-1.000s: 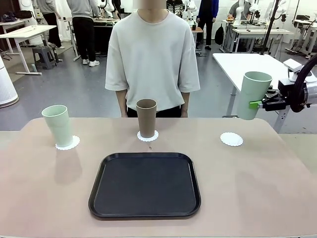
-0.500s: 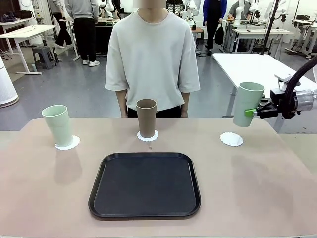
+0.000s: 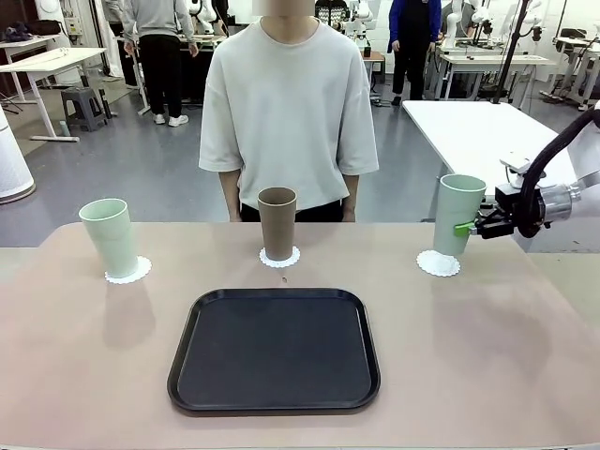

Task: Place coasters on the table and set cups on them.
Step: Take one Reusable plastic cup from the Flat Tray and place it on a coaster set by the human.

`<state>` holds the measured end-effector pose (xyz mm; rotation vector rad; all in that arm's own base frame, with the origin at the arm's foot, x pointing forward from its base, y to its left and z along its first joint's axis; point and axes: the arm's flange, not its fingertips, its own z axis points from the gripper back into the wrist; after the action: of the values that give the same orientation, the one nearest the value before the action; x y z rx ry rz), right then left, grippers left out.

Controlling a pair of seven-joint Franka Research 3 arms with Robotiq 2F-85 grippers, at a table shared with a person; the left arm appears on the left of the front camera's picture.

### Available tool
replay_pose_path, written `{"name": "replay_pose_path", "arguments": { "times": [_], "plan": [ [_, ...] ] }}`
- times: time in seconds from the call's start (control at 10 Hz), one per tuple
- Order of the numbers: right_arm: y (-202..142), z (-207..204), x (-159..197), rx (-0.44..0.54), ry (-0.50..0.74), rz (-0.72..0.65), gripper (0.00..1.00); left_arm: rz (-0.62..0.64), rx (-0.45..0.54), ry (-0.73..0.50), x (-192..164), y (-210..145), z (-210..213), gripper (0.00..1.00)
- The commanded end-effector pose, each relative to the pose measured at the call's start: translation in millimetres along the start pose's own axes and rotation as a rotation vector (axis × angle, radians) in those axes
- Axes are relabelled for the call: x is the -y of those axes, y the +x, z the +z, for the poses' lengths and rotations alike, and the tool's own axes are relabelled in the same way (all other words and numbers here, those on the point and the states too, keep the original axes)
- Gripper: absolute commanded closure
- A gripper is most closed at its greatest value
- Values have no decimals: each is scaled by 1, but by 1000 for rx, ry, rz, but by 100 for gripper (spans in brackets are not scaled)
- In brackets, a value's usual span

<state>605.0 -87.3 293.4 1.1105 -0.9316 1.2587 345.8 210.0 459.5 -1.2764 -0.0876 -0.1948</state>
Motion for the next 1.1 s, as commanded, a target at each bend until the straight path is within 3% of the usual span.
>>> {"name": "replay_pose_path", "arguments": {
  "times": [0.0,1.0],
  "plan": [
    [-2,6,12,10,54,33,17,15,21,1,4,0,-2,0],
    [-31,-8,26,27,102,55,17,15,21,1,4,0,-2,0]
  ]
}}
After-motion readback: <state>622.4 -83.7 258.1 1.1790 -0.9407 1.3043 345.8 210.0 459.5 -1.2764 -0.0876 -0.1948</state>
